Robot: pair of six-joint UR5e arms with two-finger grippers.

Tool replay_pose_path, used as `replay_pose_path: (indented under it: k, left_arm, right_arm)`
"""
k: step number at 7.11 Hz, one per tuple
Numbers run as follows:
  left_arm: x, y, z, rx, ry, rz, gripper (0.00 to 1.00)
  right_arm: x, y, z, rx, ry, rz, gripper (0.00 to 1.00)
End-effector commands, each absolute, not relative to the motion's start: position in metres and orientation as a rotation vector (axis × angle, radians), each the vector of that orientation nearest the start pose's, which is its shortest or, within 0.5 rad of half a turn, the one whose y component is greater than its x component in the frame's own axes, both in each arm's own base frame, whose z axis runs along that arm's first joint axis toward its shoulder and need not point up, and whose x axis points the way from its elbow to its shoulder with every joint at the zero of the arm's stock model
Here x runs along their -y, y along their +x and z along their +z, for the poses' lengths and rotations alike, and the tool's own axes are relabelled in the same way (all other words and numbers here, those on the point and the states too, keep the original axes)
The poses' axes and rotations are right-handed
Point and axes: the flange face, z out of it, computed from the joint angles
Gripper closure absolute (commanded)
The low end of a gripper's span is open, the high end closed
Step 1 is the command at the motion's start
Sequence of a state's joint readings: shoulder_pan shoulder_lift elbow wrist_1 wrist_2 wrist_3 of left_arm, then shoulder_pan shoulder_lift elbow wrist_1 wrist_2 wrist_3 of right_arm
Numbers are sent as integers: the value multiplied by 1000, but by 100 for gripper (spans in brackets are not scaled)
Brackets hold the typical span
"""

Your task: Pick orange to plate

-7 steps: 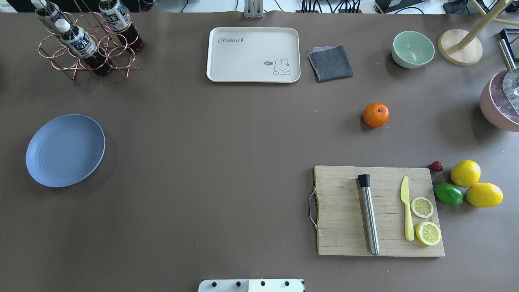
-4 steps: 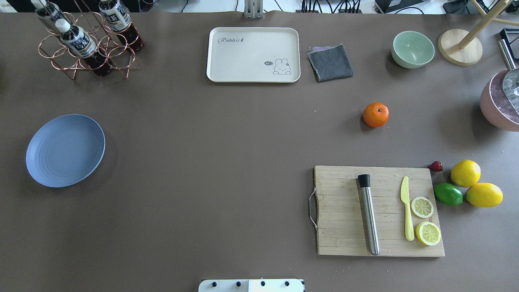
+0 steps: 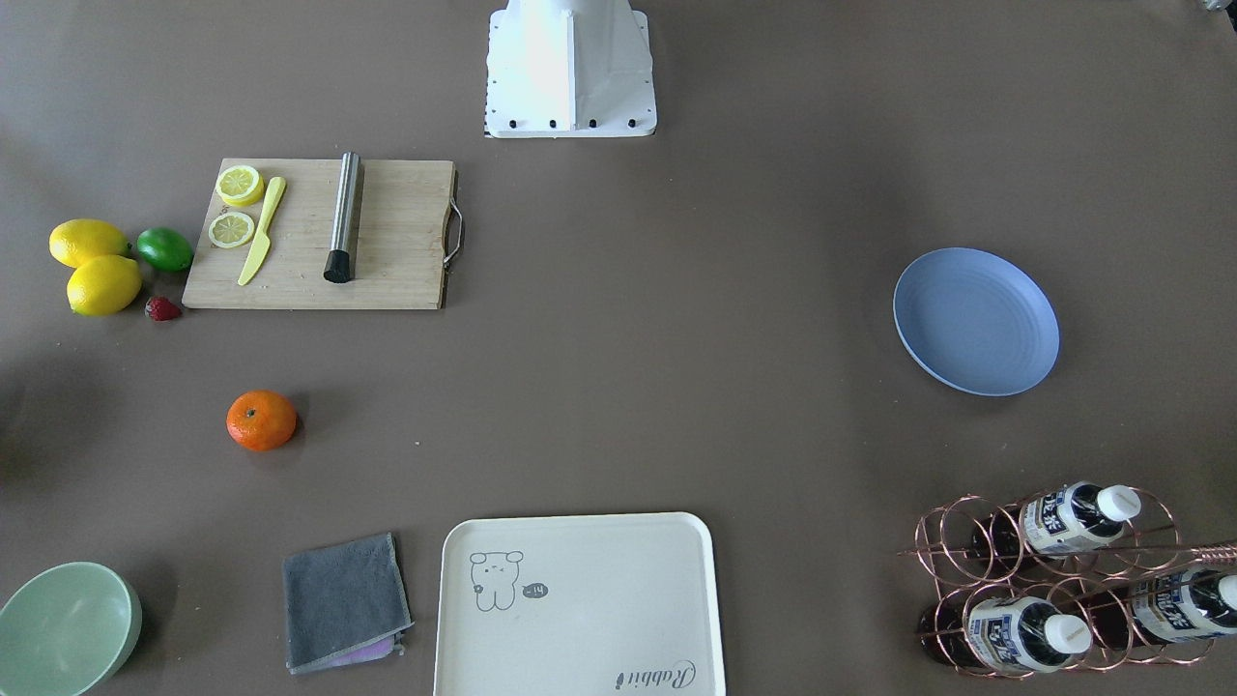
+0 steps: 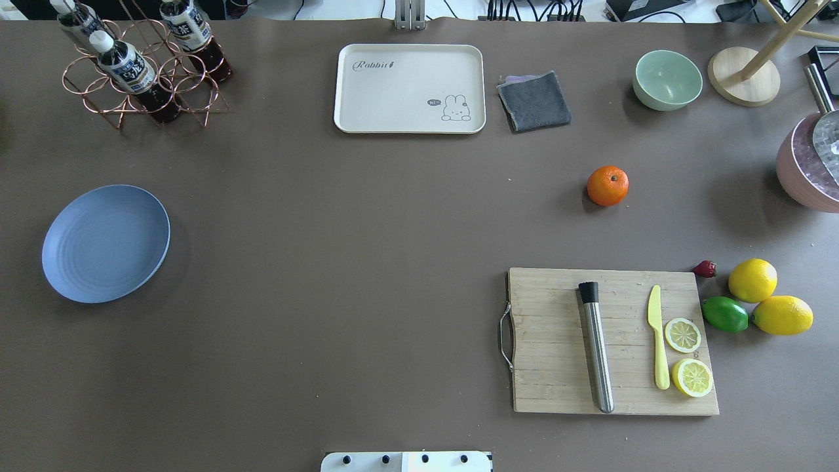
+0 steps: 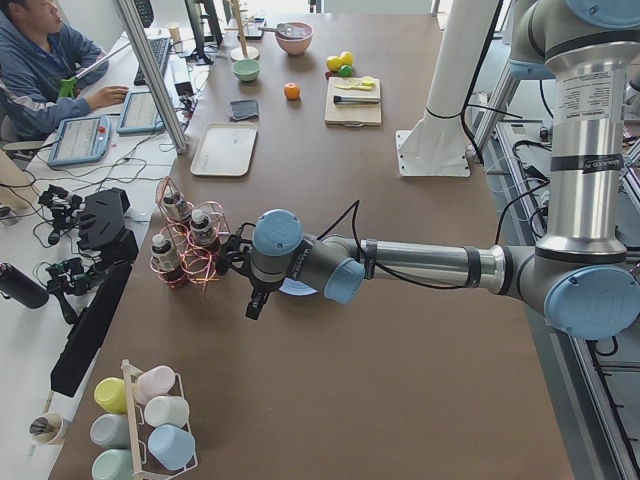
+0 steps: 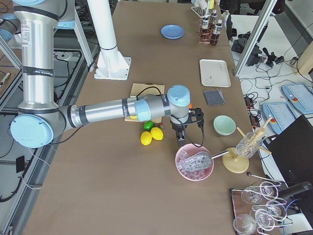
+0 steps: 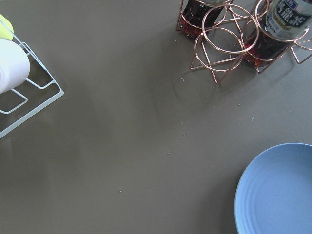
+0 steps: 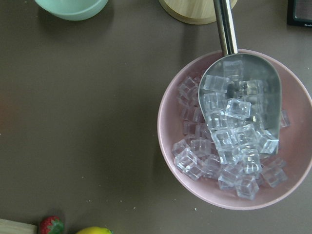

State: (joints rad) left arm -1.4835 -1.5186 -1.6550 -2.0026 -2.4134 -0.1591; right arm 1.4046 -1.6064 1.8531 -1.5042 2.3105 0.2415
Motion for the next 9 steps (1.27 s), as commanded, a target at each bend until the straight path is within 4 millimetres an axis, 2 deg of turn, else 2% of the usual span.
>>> replay_pose_path:
  k: [1, 2, 3, 4, 6, 9]
  left_arm:
    - [489, 25, 613, -902, 261, 101, 2]
    - [487, 51, 640, -930, 268, 107, 2]
    - [483, 78, 655, -969, 266, 81, 3]
    - [479, 106, 662, -1000, 247, 79, 3]
    - [471, 152, 665, -966, 263, 113, 3]
    - [468, 175, 668, -982, 268, 155, 5]
  right_arm:
    - [497, -107, 486, 771, 134, 13, 0]
    - [500, -137, 474, 782, 148, 38, 0]
    - [501, -153, 466, 792, 145, 40, 0]
    - [499, -161, 465, 793, 144, 27, 0]
    - [501, -168, 458, 802, 151, 10, 0]
    - [503, -171, 453, 804, 157, 5, 0]
